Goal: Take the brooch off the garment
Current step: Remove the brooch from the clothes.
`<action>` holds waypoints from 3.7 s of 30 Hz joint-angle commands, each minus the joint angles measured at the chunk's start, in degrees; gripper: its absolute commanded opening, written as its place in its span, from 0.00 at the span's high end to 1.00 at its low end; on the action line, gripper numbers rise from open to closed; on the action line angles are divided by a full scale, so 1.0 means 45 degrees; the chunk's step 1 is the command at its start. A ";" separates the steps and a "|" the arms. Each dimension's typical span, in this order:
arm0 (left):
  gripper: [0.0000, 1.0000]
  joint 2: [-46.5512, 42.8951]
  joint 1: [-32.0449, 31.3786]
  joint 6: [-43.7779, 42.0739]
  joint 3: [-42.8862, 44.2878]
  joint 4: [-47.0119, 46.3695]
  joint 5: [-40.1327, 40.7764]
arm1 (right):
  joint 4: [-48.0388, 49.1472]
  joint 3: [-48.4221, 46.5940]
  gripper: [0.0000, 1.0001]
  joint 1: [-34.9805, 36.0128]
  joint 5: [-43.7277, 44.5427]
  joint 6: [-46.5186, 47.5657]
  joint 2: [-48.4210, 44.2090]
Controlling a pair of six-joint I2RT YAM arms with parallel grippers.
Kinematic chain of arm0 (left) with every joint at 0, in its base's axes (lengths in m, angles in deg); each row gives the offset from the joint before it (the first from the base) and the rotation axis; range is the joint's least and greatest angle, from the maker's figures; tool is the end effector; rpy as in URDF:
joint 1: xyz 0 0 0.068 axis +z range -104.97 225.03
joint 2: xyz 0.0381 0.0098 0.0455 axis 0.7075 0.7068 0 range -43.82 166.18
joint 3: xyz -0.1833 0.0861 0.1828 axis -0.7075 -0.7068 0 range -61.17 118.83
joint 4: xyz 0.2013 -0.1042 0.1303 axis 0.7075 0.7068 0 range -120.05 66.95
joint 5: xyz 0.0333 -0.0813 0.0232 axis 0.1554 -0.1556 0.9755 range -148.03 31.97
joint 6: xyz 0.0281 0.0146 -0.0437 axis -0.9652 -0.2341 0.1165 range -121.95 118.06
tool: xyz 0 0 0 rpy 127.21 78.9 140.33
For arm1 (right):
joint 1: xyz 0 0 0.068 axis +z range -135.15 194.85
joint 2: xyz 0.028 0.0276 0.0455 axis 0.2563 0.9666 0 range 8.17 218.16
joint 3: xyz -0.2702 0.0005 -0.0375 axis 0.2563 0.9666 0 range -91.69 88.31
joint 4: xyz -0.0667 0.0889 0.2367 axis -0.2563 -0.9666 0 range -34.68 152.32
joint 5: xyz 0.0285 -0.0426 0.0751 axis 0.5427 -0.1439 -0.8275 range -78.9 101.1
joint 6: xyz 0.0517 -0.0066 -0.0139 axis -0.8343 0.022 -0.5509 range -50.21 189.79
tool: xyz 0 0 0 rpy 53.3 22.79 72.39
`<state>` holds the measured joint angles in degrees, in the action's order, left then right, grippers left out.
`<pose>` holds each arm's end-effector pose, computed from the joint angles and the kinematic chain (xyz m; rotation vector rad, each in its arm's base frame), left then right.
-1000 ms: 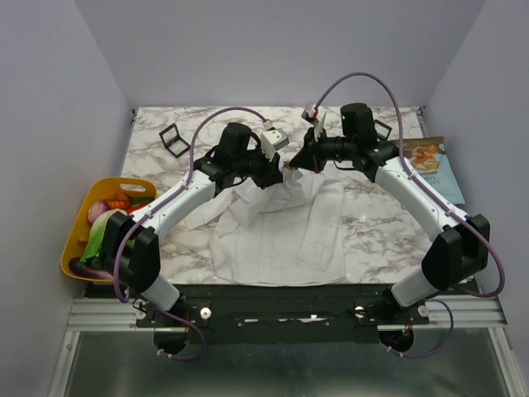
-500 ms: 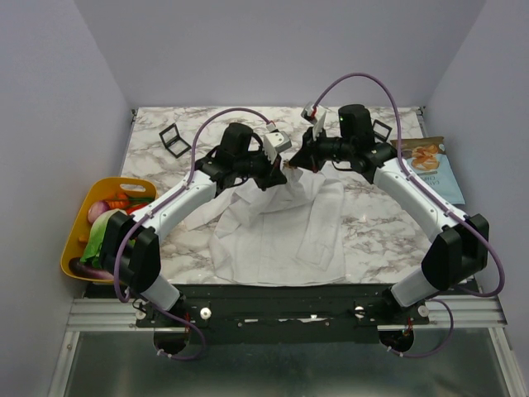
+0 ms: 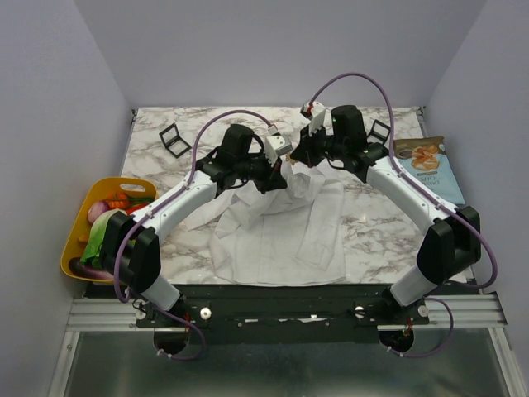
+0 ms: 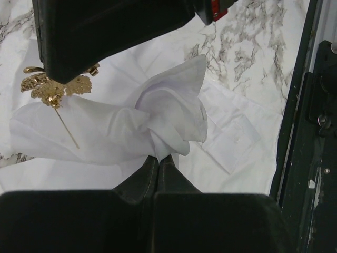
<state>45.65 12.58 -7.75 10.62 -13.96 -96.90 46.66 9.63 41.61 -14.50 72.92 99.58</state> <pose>0.2864 -0.2087 0.3036 1.0820 1.8891 -0.9978 0.3253 0.1813 0.3315 -0.8053 1.9288 0.7135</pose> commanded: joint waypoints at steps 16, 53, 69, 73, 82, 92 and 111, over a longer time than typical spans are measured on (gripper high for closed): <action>1.00 -0.0314 0.0062 -0.0859 0.0413 -0.0492 0.8031 | -0.1440 -0.0856 1.00 0.0146 0.1453 0.1861 -0.0608; 0.90 0.3048 0.0606 -0.2189 0.2484 0.3708 1.1568 | -0.3102 0.0119 0.99 -0.0791 0.0163 0.3014 -0.3147; 0.16 0.0335 0.1663 -0.1776 0.1821 0.3103 0.8660 | -0.2888 0.0764 1.00 -0.0889 -0.1008 0.3229 -0.3244; 0.01 -0.0993 0.1644 -0.2069 0.1606 0.2752 0.7155 | -0.2867 0.0901 1.00 -0.0908 -0.1497 0.3346 -0.3264; 0.01 -0.3202 0.1468 -0.1642 0.1762 0.2731 0.5728 | -0.2868 0.0803 1.00 -0.0947 -0.1615 0.3287 -0.3245; 0.01 -0.3398 0.1742 -0.0880 0.1724 0.3454 0.2666 | -0.2809 0.0862 1.00 -0.0947 -0.1810 0.3093 -0.3478; 0.01 -0.4218 0.1820 -0.1133 -0.0814 0.1991 -0.2688 | -0.4684 0.0588 1.00 -0.1065 -0.7648 0.4596 -0.3557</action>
<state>28.97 20.56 -12.84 9.64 -1.76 -100.79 29.85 13.59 37.11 -38.50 90.69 84.15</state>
